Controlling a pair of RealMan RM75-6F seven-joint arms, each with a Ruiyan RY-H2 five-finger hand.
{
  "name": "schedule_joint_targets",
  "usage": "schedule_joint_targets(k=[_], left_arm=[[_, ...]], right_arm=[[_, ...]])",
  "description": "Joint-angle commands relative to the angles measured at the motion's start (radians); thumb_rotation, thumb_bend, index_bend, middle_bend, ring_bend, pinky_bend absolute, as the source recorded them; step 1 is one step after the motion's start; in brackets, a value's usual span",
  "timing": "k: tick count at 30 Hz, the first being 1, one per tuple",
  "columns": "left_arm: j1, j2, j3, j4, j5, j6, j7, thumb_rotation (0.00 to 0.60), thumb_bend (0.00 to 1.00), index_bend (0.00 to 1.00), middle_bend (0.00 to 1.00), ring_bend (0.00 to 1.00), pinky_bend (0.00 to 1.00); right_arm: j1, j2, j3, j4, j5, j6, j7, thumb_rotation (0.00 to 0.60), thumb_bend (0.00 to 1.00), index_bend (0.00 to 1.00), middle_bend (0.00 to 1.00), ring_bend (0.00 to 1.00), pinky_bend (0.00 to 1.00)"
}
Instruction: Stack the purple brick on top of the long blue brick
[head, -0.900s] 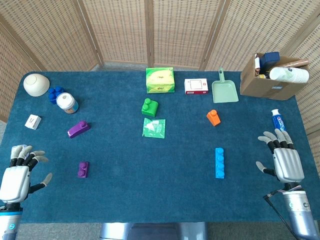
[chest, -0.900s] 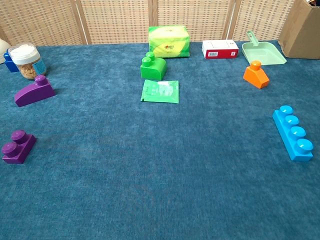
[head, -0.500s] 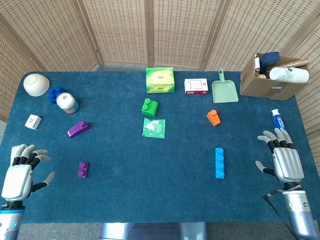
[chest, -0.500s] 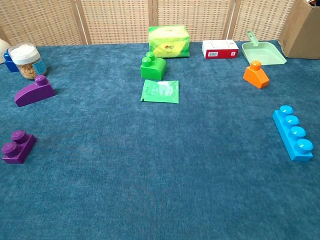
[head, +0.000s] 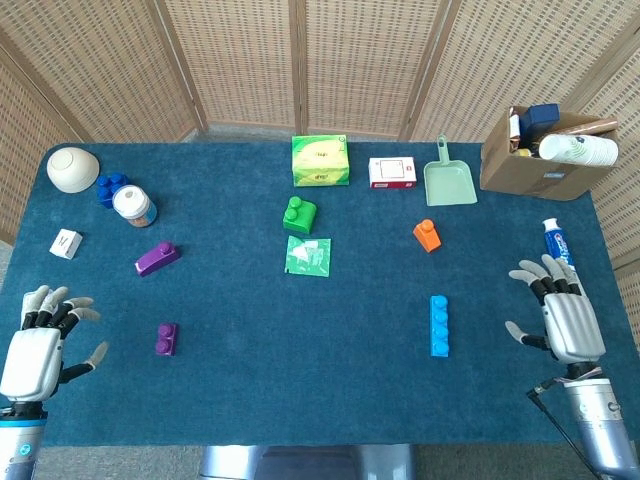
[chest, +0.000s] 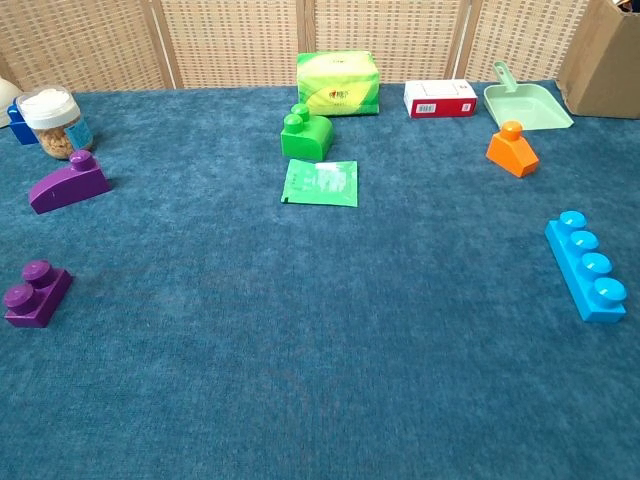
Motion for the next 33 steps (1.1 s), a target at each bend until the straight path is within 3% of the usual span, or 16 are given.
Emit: schedule_joint_targets(k=[1,9,17,33], left_arm=[[-0.001,0.012,0.002,-0.009,0.008,0.003,0.008,0.575,0.32,0.41,0.32,0.14,0.00],[-0.001,0.048,0.008,-0.044,0.024,0.006,0.019,0.578,0.32,0.41,0.33,0.14,0.00],[-0.009,0.064,0.010,-0.062,0.020,-0.012,0.026,0.579,0.32,0.41,0.33,0.14,0.00],[-0.013,0.066,0.007,-0.074,0.001,-0.020,0.046,0.577,0.32,0.41,0.33,0.14,0.00]], right_arm=[[0.014,0.015,0.003,0.011,-0.016,-0.017,0.034,0.600,0.19,0.24,0.19,0.02,0.02],[0.073,0.049,0.001,0.062,-0.094,-0.074,0.150,0.600,0.19,0.25,0.19,0.03,0.04],[0.200,0.075,-0.023,0.153,-0.233,-0.178,0.266,0.600,0.18,0.25,0.19,0.03,0.06],[0.358,0.019,-0.115,0.290,-0.378,-0.293,0.320,0.600,0.18,0.27,0.18,0.03,0.07]])
